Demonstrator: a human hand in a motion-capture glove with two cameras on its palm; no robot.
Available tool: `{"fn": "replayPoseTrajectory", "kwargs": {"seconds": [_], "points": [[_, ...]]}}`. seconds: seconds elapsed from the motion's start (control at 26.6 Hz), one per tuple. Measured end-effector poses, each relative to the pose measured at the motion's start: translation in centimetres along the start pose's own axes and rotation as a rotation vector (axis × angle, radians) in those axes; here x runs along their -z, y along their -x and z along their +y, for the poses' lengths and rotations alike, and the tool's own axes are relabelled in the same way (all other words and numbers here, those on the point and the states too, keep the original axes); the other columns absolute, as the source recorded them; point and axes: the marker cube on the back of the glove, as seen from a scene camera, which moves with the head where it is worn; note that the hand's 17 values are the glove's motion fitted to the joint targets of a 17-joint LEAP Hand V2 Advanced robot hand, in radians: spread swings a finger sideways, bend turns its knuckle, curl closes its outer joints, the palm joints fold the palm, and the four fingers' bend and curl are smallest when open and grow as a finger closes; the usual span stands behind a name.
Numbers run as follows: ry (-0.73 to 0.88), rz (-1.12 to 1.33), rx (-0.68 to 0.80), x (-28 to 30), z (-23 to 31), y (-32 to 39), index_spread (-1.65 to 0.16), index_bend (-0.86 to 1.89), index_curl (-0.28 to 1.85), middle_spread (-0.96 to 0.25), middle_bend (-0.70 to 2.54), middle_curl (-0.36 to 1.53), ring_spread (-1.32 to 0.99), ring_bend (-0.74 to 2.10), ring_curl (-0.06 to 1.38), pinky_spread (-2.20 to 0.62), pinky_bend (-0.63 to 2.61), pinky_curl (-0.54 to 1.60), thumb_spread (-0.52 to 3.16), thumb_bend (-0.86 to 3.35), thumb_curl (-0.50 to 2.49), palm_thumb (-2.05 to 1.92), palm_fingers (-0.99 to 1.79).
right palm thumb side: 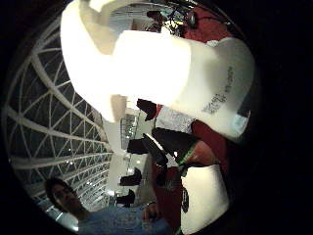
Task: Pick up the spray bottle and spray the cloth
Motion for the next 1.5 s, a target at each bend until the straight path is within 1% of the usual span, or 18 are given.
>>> {"fn": "replayPoseTrajectory", "kwargs": {"seconds": [0.19,0.38,0.45,0.49,0.56,0.64,0.75,0.83,0.98,1.09,1.32,1.5], "points": [[-0.008,0.008,0.013,-0.8,-0.9,-0.1,-0.37,0.09,0.13,0.02,0.29,0.38,0.05,0.46,0.32,0.16,0.55,0.37,0.94,-0.04,0.29,0.48,0.43],[-0.062,0.04,0.046,-1.4,-1.2,-0.1,-0.36,0.09,0.14,0.0,0.3,0.38,0.04,0.5,0.33,0.16,0.52,0.36,0.91,-0.03,0.3,0.49,0.47],[-0.084,0.045,0.055,-1.6,-1.4,-0.1,-0.36,0.09,0.14,-0.02,0.28,0.38,0.01,0.58,0.35,0.15,0.51,0.36,0.9,-0.02,0.3,0.5,0.55],[-0.092,0.043,0.059,-1.6,-1.5,-0.1,-0.35,0.08,0.14,-0.04,0.32,0.4,-0.01,0.62,0.36,0.15,0.48,0.35,0.9,0.0,0.31,0.55,0.63],[-0.106,0.032,0.075,-1.6,-1.7,-0.1,-0.33,0.13,0.15,-0.07,0.36,0.41,-0.03,0.62,0.35,0.14,0.44,0.33,0.92,0.05,0.33,0.66,0.73],[-0.105,0.013,0.098,-1.5,-1.8,-0.1,-0.33,0.16,0.17,-0.08,0.36,0.41,-0.05,0.61,0.36,0.14,0.41,0.33,0.92,0.07,0.35,0.72,0.76],[-0.062,-0.051,0.135,-1.2,-1.6,-0.2,-0.33,0.16,0.2,-0.09,0.35,0.42,-0.06,0.6,0.37,0.14,0.39,0.33,0.93,0.06,0.35,0.74,0.79],[-0.014,-0.135,0.154,-1.0,-1.6,0.2,-0.33,0.18,0.22,-0.09,0.33,0.42,-0.06,0.59,0.37,0.13,0.39,0.33,0.93,0.04,0.35,0.74,0.86],[0.102,-0.309,0.146,-0.6,-1.9,1.1,-0.34,0.16,0.24,-0.09,0.29,0.41,-0.07,0.57,0.37,0.13,0.37,0.33,0.98,0.02,0.36,0.76,0.89],[0.136,-0.392,0.163,-0.5,-1.9,1.1,-0.35,0.13,0.25,-0.09,0.3,0.42,-0.07,0.58,0.38,0.13,0.35,0.34,0.99,0.03,0.39,0.8,0.92],[0.206,-0.432,0.168,-0.5,-1.8,1.4,-0.34,0.12,0.25,-0.09,0.27,0.43,-0.07,0.6,0.39,0.07,0.36,0.35,0.89,0.03,0.45,0.89,1.02],[0.351,-0.419,0.196,-1.1,-1.8,2.7,-0.32,0.12,0.26,-0.09,0.27,0.44,-0.06,0.6,0.4,0.04,0.35,0.36,0.85,-0.01,0.48,0.87,1.08]]}}
